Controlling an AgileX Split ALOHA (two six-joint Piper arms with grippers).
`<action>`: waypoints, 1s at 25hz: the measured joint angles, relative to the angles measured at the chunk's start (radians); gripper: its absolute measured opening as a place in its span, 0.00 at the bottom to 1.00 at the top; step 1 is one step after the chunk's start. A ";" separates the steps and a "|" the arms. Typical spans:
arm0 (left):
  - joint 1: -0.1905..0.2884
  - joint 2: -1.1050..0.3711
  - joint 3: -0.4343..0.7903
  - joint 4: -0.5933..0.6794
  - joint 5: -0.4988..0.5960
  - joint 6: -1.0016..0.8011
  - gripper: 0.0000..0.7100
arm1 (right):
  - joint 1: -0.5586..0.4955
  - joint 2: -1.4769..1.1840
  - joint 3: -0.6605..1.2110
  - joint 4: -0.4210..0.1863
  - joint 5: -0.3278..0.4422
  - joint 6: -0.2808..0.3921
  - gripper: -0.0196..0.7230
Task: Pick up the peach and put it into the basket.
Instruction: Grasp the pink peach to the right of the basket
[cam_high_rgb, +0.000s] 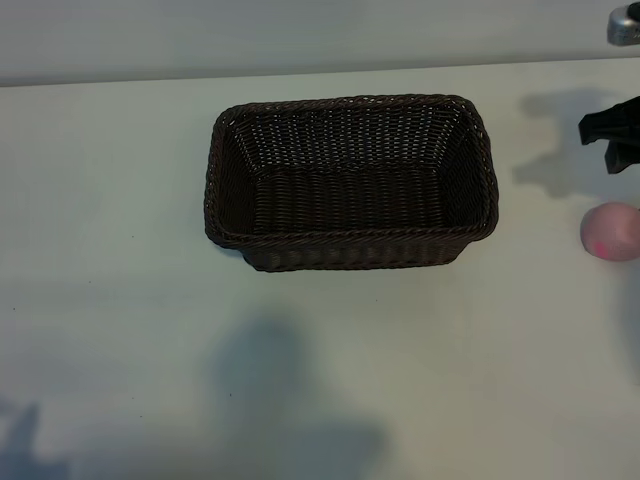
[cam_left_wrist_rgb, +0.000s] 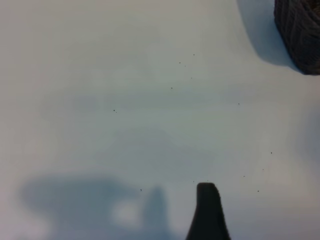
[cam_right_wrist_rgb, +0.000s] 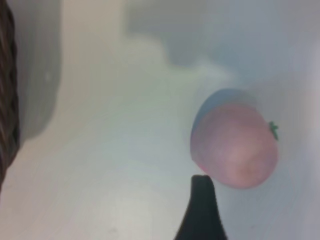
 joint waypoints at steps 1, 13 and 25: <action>0.000 0.000 0.000 0.000 0.000 0.000 0.76 | -0.001 0.012 0.000 0.000 -0.002 -0.003 0.77; 0.000 0.000 0.000 0.000 0.000 0.000 0.76 | -0.002 0.161 0.000 -0.035 -0.040 0.001 0.77; 0.000 0.000 0.000 0.000 0.000 0.001 0.76 | -0.002 0.264 0.000 -0.099 -0.096 0.043 0.75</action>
